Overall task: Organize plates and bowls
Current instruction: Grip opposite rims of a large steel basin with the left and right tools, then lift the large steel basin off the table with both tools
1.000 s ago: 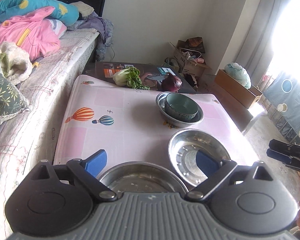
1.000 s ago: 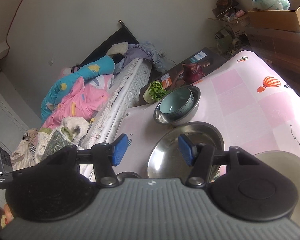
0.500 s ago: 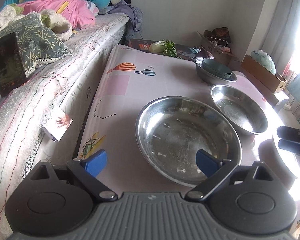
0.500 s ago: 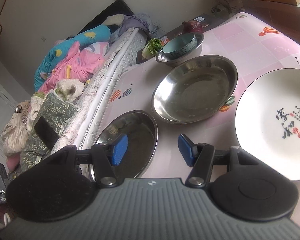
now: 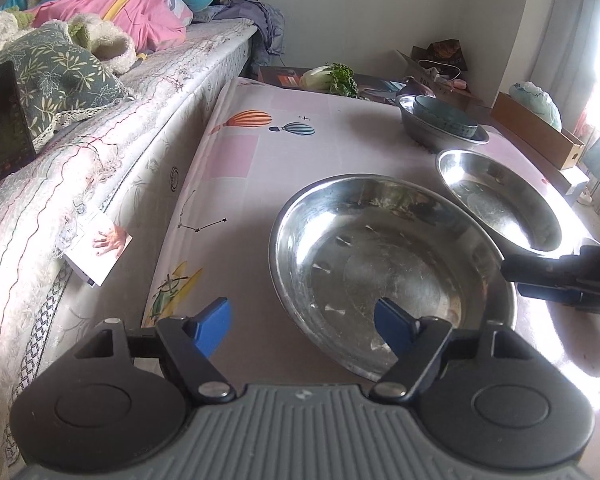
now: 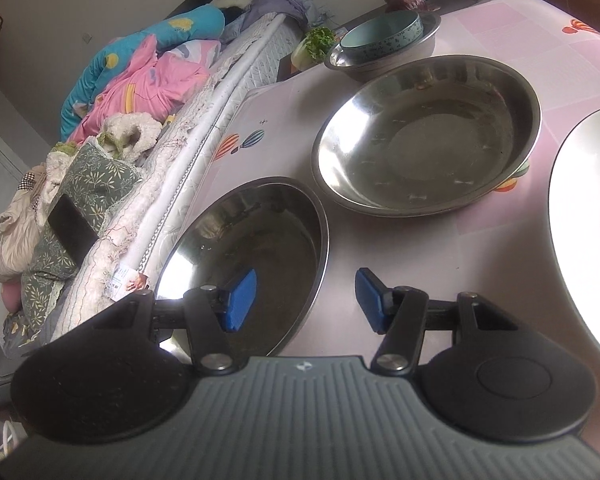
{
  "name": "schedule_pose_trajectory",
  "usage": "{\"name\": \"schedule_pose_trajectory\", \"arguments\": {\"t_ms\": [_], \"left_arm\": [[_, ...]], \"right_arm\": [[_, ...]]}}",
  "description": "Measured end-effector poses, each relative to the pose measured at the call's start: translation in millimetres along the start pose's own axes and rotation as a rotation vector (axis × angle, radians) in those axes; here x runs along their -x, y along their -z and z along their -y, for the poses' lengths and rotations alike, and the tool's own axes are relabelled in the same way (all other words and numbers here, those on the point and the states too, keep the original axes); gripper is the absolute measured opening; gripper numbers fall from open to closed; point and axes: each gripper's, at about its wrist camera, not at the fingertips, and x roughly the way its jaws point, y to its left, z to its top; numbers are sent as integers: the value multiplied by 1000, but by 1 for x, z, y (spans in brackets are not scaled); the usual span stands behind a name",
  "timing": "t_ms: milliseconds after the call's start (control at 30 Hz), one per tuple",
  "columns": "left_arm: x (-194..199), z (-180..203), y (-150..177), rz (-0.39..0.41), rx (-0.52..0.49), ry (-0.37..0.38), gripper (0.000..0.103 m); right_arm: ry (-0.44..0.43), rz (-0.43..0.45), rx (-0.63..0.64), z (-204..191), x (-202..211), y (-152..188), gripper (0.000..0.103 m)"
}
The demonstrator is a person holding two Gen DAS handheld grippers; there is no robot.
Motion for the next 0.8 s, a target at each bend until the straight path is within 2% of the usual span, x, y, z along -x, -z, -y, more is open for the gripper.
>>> {"name": "schedule_pose_trajectory", "arguments": {"t_ms": [100, 167, 267, 333, 533, 800], "left_arm": [[-7, 2, -1, -26, -4, -11, 66], [-11, 3, 0, -43, 0, -16, 55], [-15, 2, 1, -69, 13, -4, 43], [-16, 2, 2, -80, 18, 13, 38], [-12, 6, 2, -88, 12, 34, 37], [1, 4, 9, -114, 19, 129, 37]], "right_arm": [[-10, -11, 3, 0, -10, -2, 50], [-13, -20, 9, -1, -18, -4, 45], [-22, -34, 12, -2, -27, -6, 34], [-16, -38, 23, -5, -31, -7, 32], [-27, -55, 24, -5, -28, -5, 28], [-29, -74, 15, 0, -6, 5, 29]]}}
